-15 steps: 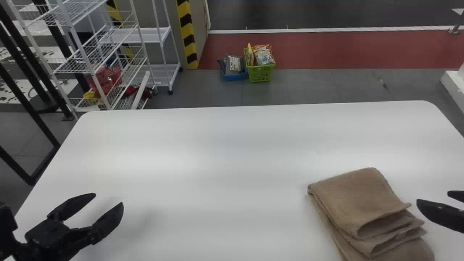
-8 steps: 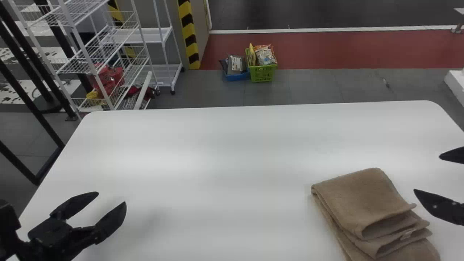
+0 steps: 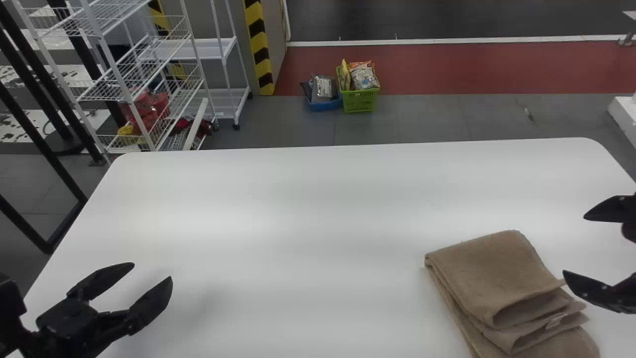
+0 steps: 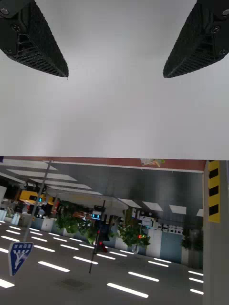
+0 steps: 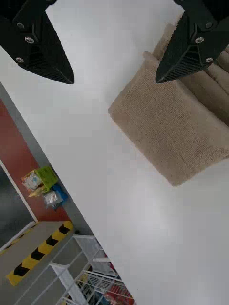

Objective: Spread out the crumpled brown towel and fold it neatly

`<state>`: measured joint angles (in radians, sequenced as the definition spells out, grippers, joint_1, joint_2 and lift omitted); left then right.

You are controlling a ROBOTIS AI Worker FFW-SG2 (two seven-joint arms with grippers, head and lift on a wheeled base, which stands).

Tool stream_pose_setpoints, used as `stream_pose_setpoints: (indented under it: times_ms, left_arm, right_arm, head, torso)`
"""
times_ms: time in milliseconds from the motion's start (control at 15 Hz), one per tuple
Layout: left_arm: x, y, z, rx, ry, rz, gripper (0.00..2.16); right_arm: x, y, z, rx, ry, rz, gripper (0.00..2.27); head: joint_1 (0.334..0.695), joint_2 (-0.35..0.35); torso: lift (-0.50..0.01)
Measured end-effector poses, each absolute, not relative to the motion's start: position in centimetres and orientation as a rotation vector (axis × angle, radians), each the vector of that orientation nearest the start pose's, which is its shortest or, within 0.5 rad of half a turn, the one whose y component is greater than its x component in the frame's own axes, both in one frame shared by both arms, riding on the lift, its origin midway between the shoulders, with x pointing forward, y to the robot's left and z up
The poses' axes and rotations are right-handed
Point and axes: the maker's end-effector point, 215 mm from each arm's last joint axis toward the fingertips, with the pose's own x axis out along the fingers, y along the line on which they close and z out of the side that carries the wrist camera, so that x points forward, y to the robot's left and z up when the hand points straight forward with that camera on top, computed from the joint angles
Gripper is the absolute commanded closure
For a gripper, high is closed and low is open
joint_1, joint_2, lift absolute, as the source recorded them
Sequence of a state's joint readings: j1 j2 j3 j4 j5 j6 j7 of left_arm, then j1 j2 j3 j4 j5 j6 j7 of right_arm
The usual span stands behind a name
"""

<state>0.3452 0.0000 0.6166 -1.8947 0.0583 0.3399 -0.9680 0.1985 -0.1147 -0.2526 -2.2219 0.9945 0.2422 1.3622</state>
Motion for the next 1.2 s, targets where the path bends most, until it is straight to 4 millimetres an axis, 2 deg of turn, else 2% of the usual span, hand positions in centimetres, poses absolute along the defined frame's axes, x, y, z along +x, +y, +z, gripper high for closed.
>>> stream_pose_setpoints:
  times_ms: [267, 467, 800, 933, 1200]
  left_arm:
    - [39.7, 37.0, -41.2, -0.116, 0.315, -0.356, 0.07]
    - [39.6, 37.4, -41.5, -0.119, 0.320, -0.347, 0.07]
    - [39.6, 37.2, -41.7, -0.122, 0.322, -0.349, 0.07]
    - [39.6, 37.2, -41.7, -0.122, 0.321, -0.350, 0.07]
    - [39.6, 37.4, -41.6, -0.123, 0.320, -0.346, 0.07]
  right_arm:
    - [43.1, -28.3, -36.0, -1.010, 0.660, 0.699, 0.24]
    - [42.1, -27.8, -37.5, -1.039, 0.697, 0.727, 0.24]
    - [41.6, -26.7, -38.7, -1.062, 0.716, 0.756, 0.28]
    - [41.7, -26.0, -39.5, -1.071, 0.729, 0.774, 0.35]
    - [41.8, -25.5, -40.8, -1.084, 0.757, 0.789, 0.84]
  head:
    - [0.695, 0.116]
    - [0.695, 0.131]
    - [0.695, 0.145]
    - [0.695, 0.155]
    - [0.695, 0.163]
  torso:
    - [-0.128]
    - [-0.128]
    - [-0.128]
    - [-0.128]
    - [-0.128]
